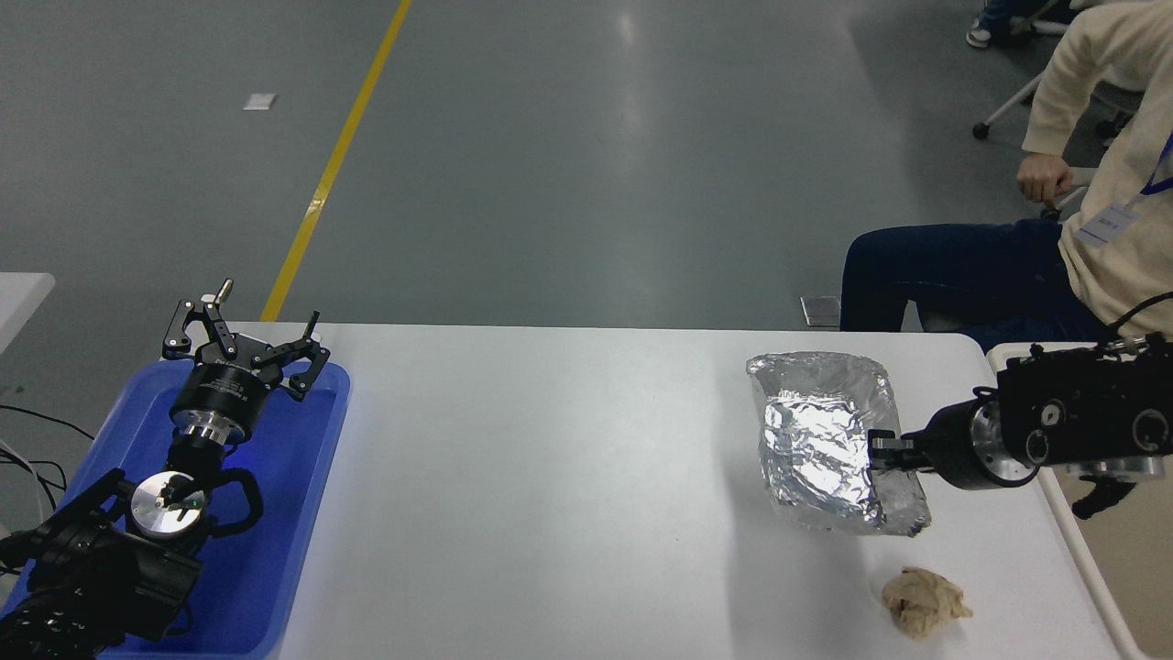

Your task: Pick up foil plate and place in dustbin

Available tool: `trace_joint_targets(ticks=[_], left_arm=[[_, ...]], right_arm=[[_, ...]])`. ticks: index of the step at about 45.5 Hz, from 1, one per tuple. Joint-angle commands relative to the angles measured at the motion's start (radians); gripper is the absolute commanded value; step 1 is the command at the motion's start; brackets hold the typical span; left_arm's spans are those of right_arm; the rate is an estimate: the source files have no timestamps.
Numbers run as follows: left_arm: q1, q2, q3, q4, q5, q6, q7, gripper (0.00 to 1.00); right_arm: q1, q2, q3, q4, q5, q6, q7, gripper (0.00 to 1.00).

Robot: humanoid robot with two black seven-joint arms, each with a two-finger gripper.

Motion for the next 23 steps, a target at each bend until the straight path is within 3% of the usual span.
trace_joint_targets(ticks=[1, 13, 23], left_arm=[[0.000, 0.000, 0.000, 0.000, 0.000, 0.000, 0.000, 1.00], [0.000, 0.000, 0.000, 0.000, 0.000, 0.000, 0.002, 1.00], [0.000, 0.000, 0.000, 0.000, 0.000, 0.000, 0.000, 1.00]], right_arm=[[0.270, -0.010, -0.027, 0.064, -0.006, 0.344, 0.001, 0.00], [0.465, -0.010, -0.088, 0.066, 0.001, 0.559, 0.001, 0.00], [0.632, -0.022, -0.137, 0.067, 0.005, 0.567, 0.004, 0.00]])
